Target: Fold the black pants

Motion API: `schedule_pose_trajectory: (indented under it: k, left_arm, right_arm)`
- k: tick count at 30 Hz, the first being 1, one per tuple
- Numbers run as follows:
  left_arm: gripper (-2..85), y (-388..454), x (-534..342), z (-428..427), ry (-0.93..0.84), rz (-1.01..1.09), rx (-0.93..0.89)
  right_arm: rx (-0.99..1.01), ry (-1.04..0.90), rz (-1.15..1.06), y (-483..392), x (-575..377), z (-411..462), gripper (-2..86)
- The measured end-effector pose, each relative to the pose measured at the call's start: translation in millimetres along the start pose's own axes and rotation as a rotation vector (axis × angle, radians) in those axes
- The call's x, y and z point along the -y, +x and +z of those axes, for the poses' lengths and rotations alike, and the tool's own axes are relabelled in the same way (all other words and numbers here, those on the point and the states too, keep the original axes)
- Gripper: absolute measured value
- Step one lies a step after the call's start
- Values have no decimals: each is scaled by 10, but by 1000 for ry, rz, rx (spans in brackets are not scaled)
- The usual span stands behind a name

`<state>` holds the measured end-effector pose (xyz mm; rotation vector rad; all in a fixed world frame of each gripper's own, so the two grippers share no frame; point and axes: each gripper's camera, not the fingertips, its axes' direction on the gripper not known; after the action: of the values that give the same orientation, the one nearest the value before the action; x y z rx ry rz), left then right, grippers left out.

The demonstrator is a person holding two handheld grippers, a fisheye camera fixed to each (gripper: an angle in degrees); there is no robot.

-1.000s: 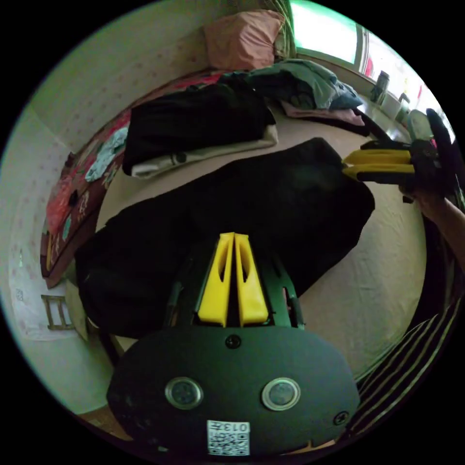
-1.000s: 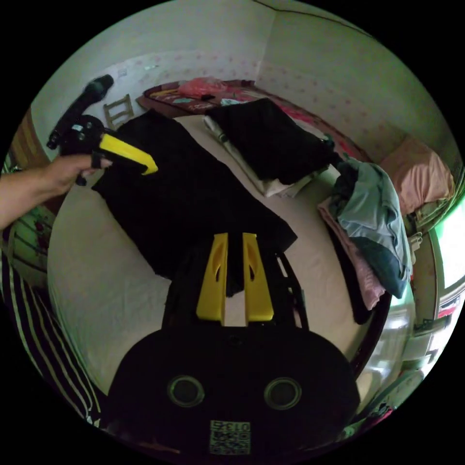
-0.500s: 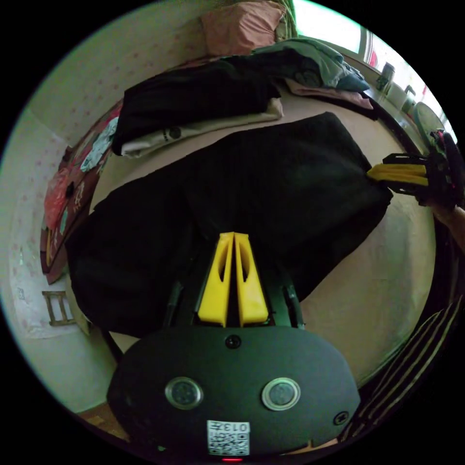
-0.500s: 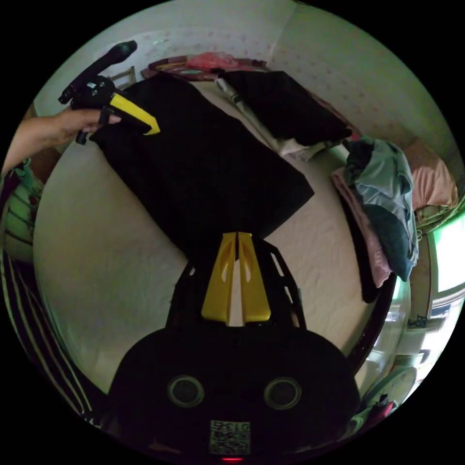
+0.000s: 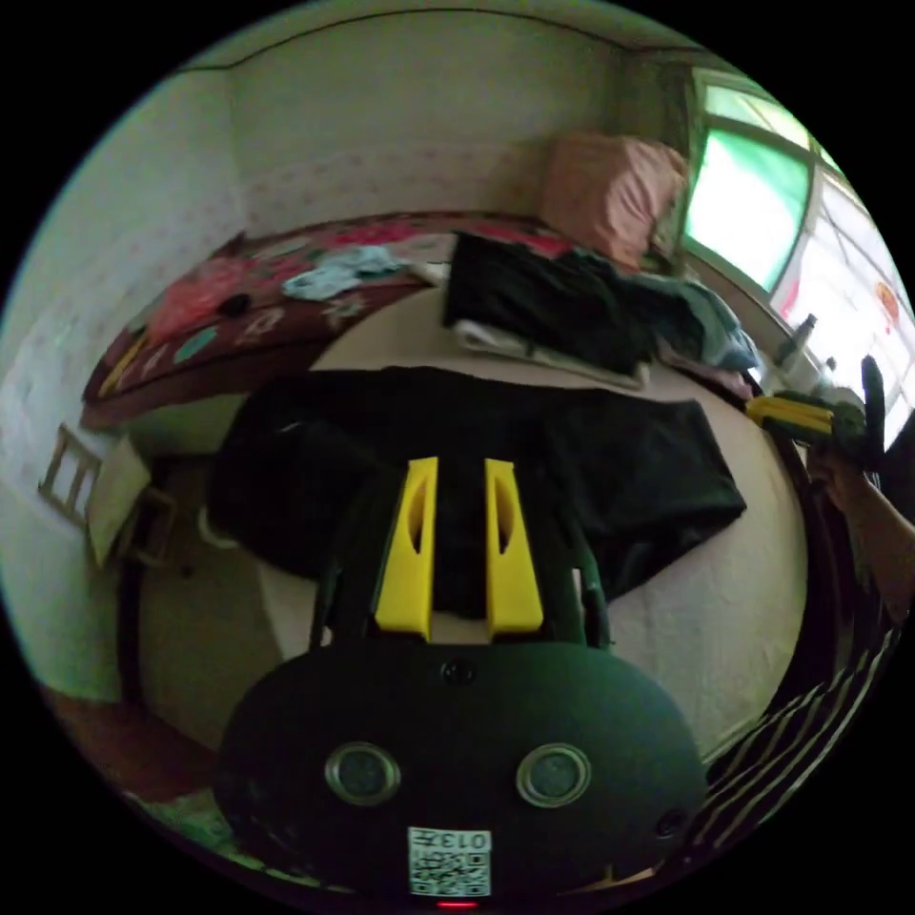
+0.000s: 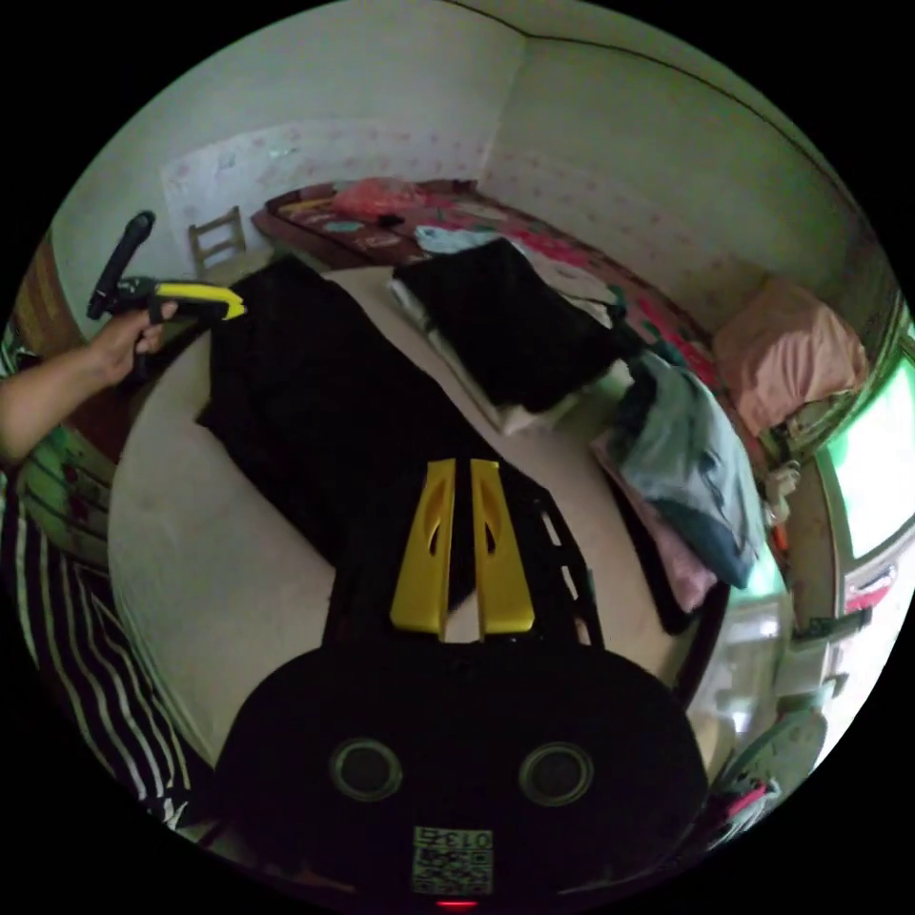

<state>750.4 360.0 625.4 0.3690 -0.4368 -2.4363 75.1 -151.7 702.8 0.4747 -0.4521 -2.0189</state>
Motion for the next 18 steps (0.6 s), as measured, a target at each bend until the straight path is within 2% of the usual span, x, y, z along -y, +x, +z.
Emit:
schedule_pose_trajectory:
  k: [3,7,9,12,14,18]
  left_arm:
    - [132,-941,-329,-16,-12,-200,-16]
    - [171,-1770,-611,162,-83,-290,-88]
    - [195,-2141,-704,322,-103,-324,-201]
    - [204,-2472,-786,527,-103,-356,-361]
    - [202,-2618,-826,633,-101,-373,-449]
    - [169,-2898,-928,817,-87,-439,-587]
  right_arm:
    - [144,56,-46,-233,689,113,50]
    - [287,114,-177,-807,1857,471,81]
    - [344,110,-243,-1056,2367,682,88]
    - [435,55,-347,-1420,3157,1093,104]
    - [512,-59,-405,-1634,3698,1448,114]
    - [539,-214,-504,-1895,4233,1871,124]
